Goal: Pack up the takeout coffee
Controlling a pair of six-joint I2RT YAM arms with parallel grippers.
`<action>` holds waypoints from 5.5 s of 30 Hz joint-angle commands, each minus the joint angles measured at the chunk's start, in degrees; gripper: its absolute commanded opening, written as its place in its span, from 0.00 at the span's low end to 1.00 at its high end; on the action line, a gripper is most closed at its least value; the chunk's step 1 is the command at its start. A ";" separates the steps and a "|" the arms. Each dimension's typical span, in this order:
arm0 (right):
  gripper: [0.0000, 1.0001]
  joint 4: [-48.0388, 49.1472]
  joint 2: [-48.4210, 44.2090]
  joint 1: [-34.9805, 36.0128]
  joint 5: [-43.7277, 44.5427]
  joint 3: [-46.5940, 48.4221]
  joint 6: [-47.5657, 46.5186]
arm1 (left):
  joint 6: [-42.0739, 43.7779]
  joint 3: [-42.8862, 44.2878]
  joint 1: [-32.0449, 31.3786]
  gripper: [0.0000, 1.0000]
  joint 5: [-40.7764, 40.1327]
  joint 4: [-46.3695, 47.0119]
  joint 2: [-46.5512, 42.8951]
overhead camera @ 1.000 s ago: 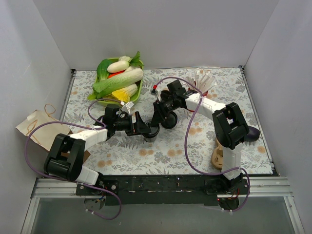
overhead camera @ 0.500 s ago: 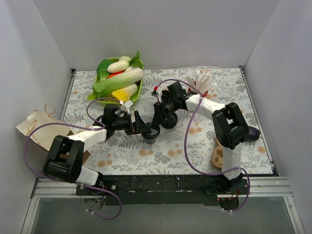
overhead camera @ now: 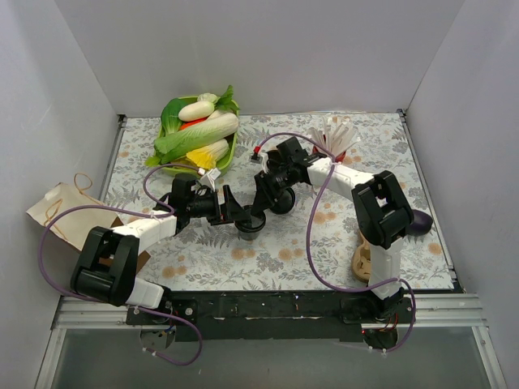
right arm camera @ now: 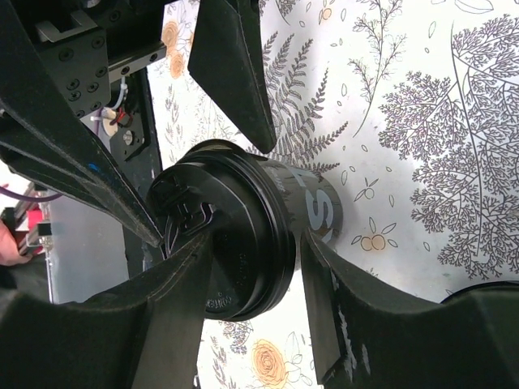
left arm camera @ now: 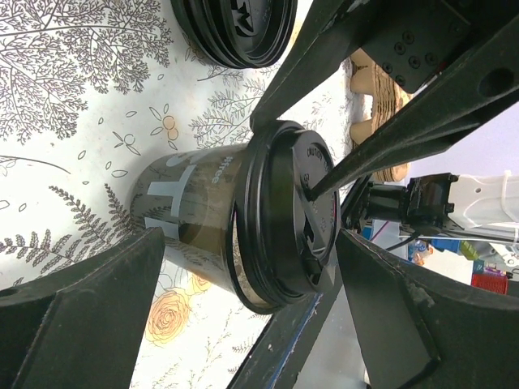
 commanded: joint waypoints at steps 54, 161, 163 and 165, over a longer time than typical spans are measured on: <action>0.97 -5.84 -1.06 7.97 9.26 8.79 -10.88 | 34.57 20.67 5.74 0.20 -17.85 -50.63 6.23; 0.77 46.77 8.34 -0.55 -20.88 -13.88 39.56 | 15.68 11.36 8.11 0.66 17.86 -29.62 14.59; 0.76 52.32 8.34 -0.81 -21.85 -15.55 44.04 | 15.59 11.27 8.11 0.66 17.33 -29.18 14.94; 0.76 59.71 8.43 -0.90 -22.20 -16.34 47.81 | 15.41 11.18 8.11 0.66 16.80 -28.74 15.55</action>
